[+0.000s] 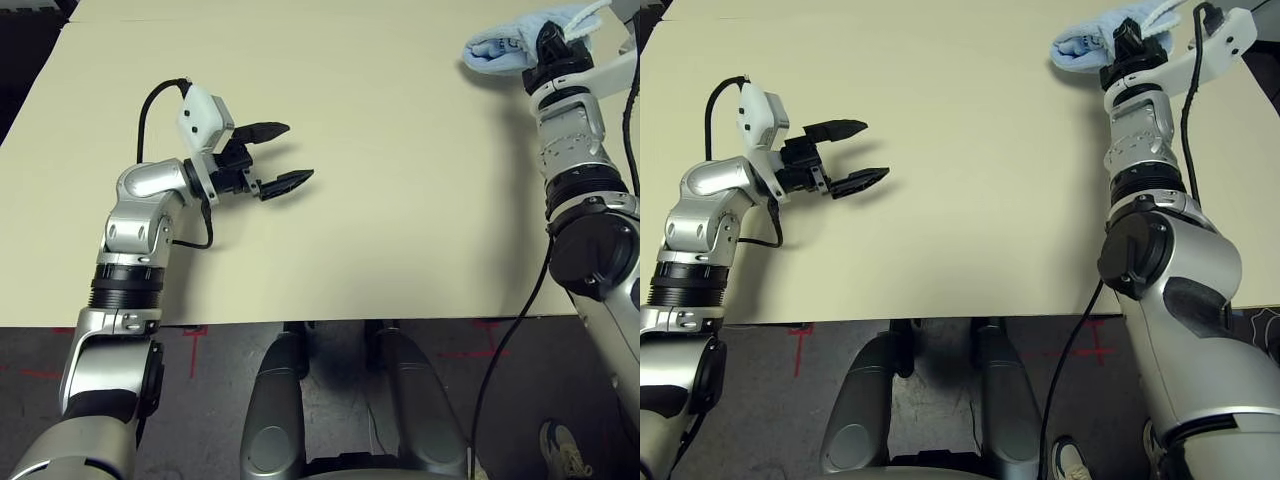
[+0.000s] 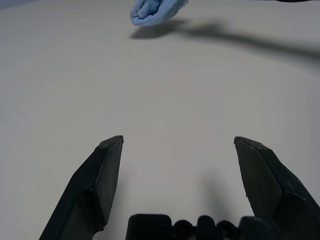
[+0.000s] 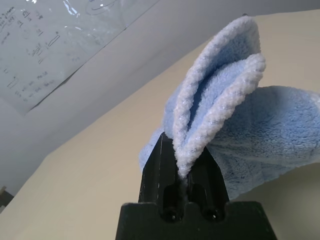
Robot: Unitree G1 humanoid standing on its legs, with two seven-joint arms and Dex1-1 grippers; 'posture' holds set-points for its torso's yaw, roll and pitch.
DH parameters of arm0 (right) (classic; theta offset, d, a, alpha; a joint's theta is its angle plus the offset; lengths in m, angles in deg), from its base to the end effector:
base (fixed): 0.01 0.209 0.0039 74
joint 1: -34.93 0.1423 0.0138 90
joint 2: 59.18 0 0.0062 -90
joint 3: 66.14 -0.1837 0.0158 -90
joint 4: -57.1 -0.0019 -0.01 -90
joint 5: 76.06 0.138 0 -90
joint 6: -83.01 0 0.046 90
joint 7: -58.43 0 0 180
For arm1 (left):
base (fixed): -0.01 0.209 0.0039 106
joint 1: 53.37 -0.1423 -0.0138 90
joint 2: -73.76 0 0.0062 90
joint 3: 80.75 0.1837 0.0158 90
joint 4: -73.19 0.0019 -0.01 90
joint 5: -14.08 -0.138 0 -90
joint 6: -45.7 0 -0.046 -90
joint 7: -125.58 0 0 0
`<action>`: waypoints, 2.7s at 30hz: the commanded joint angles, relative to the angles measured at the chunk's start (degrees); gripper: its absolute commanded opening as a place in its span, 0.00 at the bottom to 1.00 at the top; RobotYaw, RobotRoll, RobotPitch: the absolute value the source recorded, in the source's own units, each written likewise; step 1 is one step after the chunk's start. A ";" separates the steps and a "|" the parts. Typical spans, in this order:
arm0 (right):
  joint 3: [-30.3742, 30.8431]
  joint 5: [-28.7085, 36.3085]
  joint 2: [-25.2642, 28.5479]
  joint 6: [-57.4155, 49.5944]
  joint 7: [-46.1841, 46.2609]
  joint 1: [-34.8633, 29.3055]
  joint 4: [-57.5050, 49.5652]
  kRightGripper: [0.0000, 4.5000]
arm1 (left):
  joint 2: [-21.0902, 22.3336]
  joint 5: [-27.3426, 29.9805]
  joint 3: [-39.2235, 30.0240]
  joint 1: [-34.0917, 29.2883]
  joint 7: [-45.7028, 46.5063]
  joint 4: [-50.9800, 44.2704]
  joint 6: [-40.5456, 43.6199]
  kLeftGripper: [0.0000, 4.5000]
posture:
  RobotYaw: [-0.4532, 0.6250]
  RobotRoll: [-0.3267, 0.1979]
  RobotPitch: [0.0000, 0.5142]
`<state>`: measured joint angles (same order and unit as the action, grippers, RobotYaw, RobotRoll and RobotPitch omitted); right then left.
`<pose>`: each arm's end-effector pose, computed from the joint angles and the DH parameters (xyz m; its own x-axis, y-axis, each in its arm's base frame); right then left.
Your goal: Fold the towel and set it aside.
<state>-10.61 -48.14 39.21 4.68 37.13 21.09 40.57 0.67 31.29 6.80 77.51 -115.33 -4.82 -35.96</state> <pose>0.3681 -0.2438 0.2403 0.8751 -0.1258 0.4673 -0.1831 0.8077 0.5604 0.3041 0.2313 0.2193 0.5170 -0.8560 0.0015 0.7707 0.4663 0.4343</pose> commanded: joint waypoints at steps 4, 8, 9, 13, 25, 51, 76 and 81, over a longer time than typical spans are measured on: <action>-0.45 -0.25 1.60 0.85 -0.84 1.21 0.37 0.01 | 1.17 1.56 -1.69 -1.95 1.36 -2.93 1.43 1.00 | 0.45 0.62 0.62; -0.65 -0.09 2.47 0.75 -1.39 2.49 0.47 0.01 | 1.98 1.76 -2.80 -0.95 2.48 -2.49 1.43 1.00 | 0.45 0.62 0.71; -0.65 -0.14 2.72 0.74 -1.41 2.91 0.56 0.01 | 2.17 1.81 -3.06 -0.65 2.70 -2.47 1.50 1.00 | 0.45 0.62 0.73; -0.44 -0.67 3.56 0.49 -0.89 4.47 1.22 0.01 | 2.50 2.02 -3.70 0.35 3.57 -2.32 2.12 1.00 | 0.44 0.62 0.80; -0.01 -3.37 1.51 0.28 0.97 -0.38 2.19 0.01 | 2.48 3.20 -3.76 -1.75 4.97 -6.34 5.54 1.00 | 0.47 0.62 0.93; -1.63 0.59 -3.40 -1.42 -1.72 -10.30 -4.89 0.01 | 2.16 2.44 -1.81 1.17 4.22 -3.14 3.52 1.00 | 0.44 0.62 0.79; -1.60 9.16 -10.57 -21.93 13.32 -9.82 -20.65 0.01 | 1.36 1.27 -0.08 6.54 1.30 3.43 -1.54 1.00 | 0.42 0.62 0.67; -1.67 9.84 -10.80 -22.26 14.78 -10.28 -21.36 0.01 | 1.50 1.17 -0.17 6.59 1.26 3.42 -1.55 1.00 | 0.43 0.62 0.66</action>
<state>-11.81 -39.12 29.40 -16.34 50.83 11.90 18.97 2.15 32.96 6.01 83.98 -113.38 -1.68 -37.00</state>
